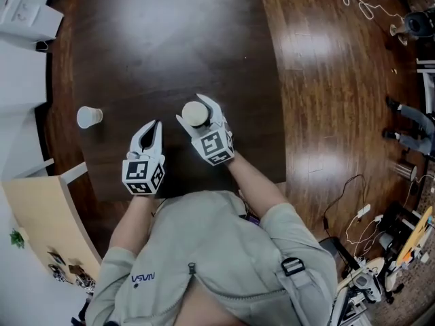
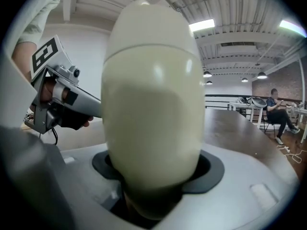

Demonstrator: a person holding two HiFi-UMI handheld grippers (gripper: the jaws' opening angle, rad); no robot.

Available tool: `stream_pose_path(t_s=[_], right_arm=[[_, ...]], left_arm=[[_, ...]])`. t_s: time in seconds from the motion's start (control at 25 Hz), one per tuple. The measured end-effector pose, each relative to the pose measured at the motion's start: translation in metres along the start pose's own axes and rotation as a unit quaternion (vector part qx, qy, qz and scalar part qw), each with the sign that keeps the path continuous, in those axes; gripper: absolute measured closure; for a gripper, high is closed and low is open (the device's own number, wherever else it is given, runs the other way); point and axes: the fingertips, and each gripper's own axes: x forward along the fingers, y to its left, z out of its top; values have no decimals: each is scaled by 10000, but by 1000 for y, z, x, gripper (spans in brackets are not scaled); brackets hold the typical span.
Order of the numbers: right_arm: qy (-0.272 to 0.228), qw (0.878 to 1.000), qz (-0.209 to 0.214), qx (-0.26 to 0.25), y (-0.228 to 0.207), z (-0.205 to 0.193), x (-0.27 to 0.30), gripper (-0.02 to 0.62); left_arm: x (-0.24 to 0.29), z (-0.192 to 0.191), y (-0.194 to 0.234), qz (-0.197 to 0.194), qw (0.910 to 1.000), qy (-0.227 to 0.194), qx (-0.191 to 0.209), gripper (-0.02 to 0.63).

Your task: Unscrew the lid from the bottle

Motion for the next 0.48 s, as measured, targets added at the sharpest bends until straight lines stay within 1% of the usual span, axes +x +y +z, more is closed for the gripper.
stream_pose_path(t_s=[0.08, 0.24, 0.48], right_arm=[[24, 10000, -23, 65, -3, -1, 1, 295], [89, 9995, 89, 289, -1, -1, 1, 296], [53, 9970, 467, 610, 7, 23, -22, 296]], left_arm=[[-2, 1, 2, -6, 10000, -26, -4, 603], [-7, 7, 5, -47, 9999, -121, -46, 603], [-11, 18, 0, -233, 9985, -431, -263, 603]])
